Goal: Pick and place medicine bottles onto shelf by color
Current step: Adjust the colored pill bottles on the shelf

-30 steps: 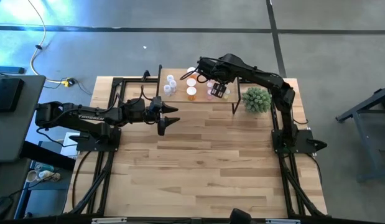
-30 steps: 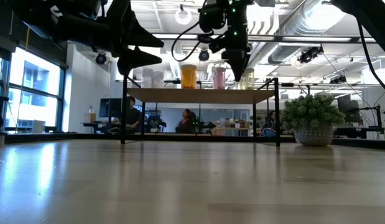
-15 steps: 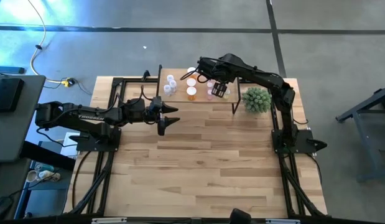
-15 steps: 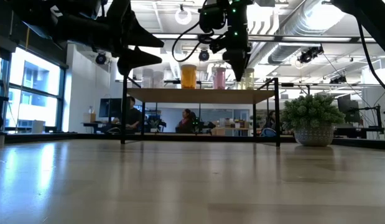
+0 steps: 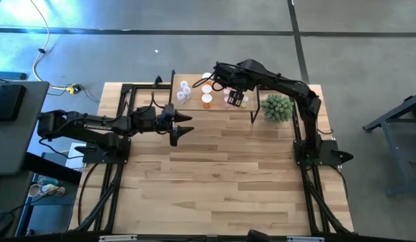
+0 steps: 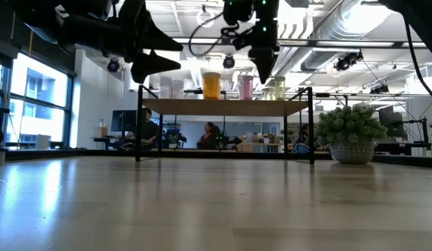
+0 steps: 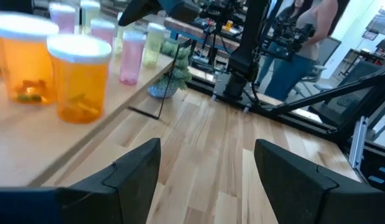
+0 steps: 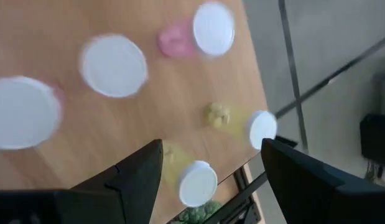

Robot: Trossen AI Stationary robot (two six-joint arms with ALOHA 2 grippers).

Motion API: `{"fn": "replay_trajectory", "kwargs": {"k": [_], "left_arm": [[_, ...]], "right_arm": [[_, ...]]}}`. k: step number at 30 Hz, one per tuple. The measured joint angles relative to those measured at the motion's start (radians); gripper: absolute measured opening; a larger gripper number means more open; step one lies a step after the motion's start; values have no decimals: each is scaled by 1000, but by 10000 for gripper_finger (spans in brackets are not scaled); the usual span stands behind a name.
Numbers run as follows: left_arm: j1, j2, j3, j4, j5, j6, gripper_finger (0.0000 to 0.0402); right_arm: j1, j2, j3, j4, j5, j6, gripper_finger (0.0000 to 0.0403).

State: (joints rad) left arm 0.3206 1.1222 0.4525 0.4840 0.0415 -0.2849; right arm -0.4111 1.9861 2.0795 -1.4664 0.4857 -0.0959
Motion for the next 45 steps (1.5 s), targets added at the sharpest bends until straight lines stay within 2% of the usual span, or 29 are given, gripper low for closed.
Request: {"fn": "replay_trajectory", "kwargs": {"k": [6,9,15,18,21,26,31,39,45], "left_arm": [[0,-99,0,-46,-41,33,250],[1,-155,0,-46,-148,65,250],[14,-218,35,-59,-426,267,250],[49,-220,92,-126,-499,342,250],[106,-204,166,-228,-552,350,250],[188,-133,289,-384,-561,342,250],[224,-30,411,-513,-561,323,250],[225,131,583,-706,-558,149,250],[221,213,628,-751,-557,82,250]], "right_arm": [[13,-85,1,72,2,-41,263],[13,-125,1,116,2,-62,263],[15,-207,1,182,-1,-89,263],[15,-245,1,230,-5,-89,263],[9,-275,1,264,-6,-85,263],[-1,-292,1,271,-7,-64,263],[-1,-292,1,267,-9,-53,263],[-1,-292,1,267,-11,-51,263],[-1,-292,1,267,-28,-38,263]]}}
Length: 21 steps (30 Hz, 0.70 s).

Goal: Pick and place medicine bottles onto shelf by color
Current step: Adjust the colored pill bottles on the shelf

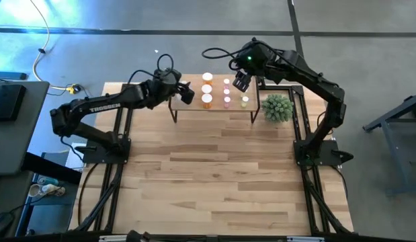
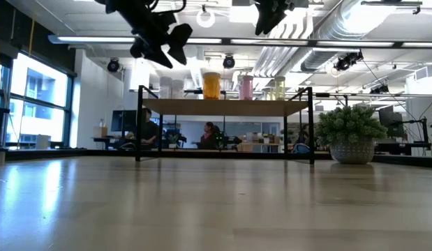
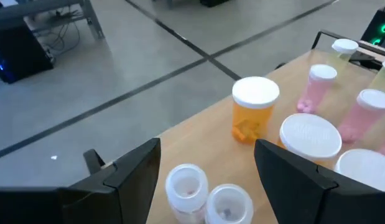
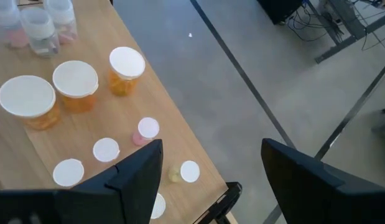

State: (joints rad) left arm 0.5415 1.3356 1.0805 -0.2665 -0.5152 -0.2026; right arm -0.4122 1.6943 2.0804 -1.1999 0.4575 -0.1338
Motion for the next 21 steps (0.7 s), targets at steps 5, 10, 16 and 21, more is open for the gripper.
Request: {"fn": "replay_trajectory", "kwargs": {"k": [5,10,16,21], "left_arm": [[-26,27,3,0,-6,-6,250],[-56,30,3,0,-27,-5,250],[-80,33,1,0,-87,-4,250],[-78,73,0,-8,-80,-4,250]], "right_arm": [[0,0,0,0,-5,3,263],[0,0,0,0,-4,3,263],[0,0,0,0,-4,24,263],[0,0,0,0,-4,25,263]]}}
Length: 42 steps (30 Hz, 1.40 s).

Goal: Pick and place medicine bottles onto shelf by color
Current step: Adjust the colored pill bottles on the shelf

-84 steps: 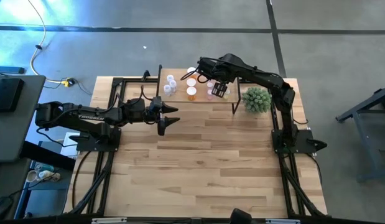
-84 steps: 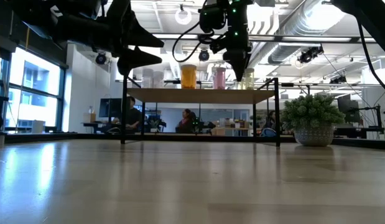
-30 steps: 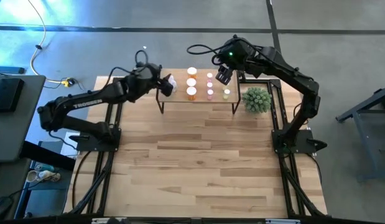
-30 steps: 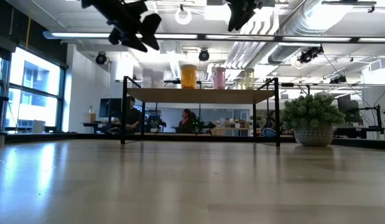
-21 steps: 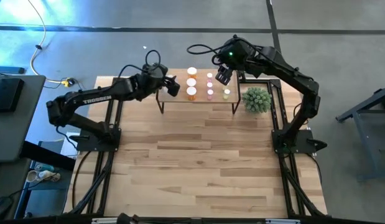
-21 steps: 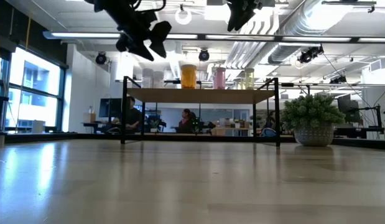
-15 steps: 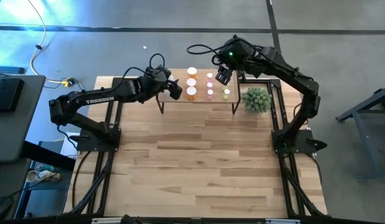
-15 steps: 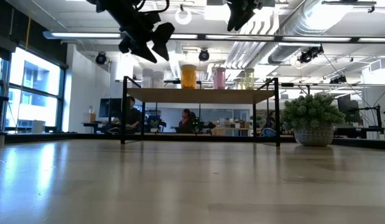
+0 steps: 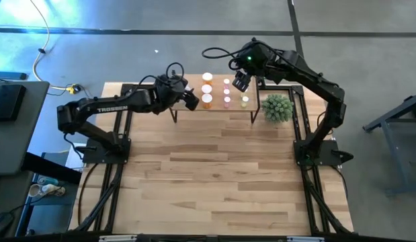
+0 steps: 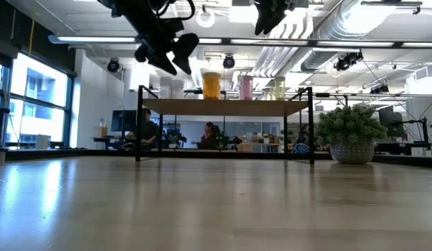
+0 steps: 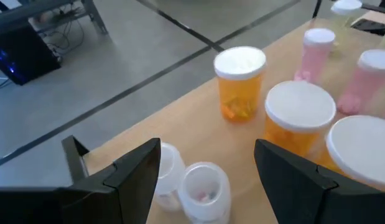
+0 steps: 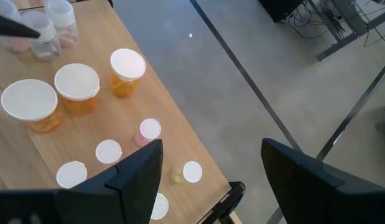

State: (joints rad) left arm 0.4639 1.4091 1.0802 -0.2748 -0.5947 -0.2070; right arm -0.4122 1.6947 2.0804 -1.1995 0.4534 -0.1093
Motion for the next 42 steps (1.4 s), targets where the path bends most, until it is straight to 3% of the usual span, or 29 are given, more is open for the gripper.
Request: {"fn": "replay_trajectory", "kwargs": {"k": [42], "left_arm": [[39,28,1,-95,-17,-26,250]], "right_arm": [[0,0,0,0,0,-3,263]]}}
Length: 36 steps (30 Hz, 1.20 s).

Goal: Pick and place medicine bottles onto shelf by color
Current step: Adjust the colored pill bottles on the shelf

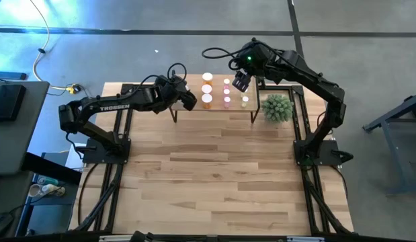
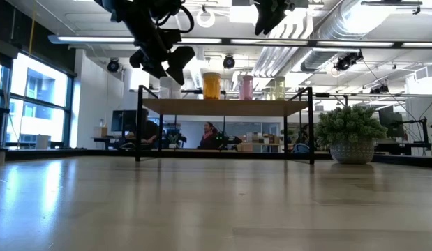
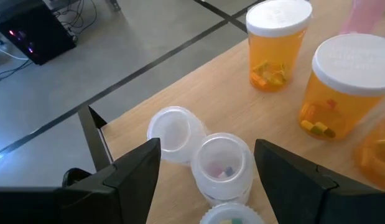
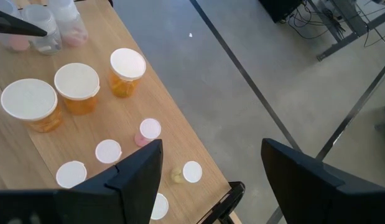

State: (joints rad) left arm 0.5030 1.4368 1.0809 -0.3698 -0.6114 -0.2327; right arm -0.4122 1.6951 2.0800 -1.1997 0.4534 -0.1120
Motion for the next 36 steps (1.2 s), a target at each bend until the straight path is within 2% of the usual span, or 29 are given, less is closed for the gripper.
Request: {"fn": "replay_trajectory", "kwargs": {"k": [11,20,28,36], "left_arm": [[0,0,16,29,3,31,250],[-6,-10,16,25,115,22,250],[-29,-10,16,31,101,18,250],[-28,-10,16,30,158,-10,250]], "right_arm": [[0,0,0,0,0,0,263],[0,0,0,0,0,0,263],[0,0,0,0,0,0,263],[0,0,0,0,0,3,264]]}}
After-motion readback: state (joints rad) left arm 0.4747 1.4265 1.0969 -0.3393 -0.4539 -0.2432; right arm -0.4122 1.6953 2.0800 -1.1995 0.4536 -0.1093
